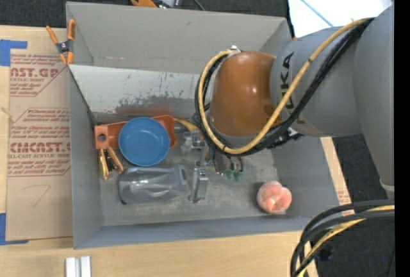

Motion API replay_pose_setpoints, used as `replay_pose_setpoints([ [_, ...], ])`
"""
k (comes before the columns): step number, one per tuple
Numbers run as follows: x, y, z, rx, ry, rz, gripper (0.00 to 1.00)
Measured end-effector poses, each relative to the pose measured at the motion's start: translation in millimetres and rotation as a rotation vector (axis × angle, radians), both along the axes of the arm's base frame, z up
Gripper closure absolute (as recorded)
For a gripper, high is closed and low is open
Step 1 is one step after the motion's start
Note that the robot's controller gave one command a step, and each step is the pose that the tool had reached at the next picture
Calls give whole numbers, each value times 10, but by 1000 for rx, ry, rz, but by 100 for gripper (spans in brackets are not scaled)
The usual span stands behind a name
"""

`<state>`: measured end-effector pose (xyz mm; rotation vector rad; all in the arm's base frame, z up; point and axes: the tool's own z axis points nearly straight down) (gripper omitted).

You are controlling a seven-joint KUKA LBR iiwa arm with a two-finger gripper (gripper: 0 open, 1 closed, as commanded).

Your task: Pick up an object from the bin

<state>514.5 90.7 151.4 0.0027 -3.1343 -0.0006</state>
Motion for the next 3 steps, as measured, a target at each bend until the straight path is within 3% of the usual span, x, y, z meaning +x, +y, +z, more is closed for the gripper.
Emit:
replay_pose_setpoints([
  [1, 18, -6, 45, 1, -7, -2, 0],
  [2, -286, 414, -798, 4, -17, 9, 0],
  [3, -357, 655, -331, 2, -18, 33, 0],
])
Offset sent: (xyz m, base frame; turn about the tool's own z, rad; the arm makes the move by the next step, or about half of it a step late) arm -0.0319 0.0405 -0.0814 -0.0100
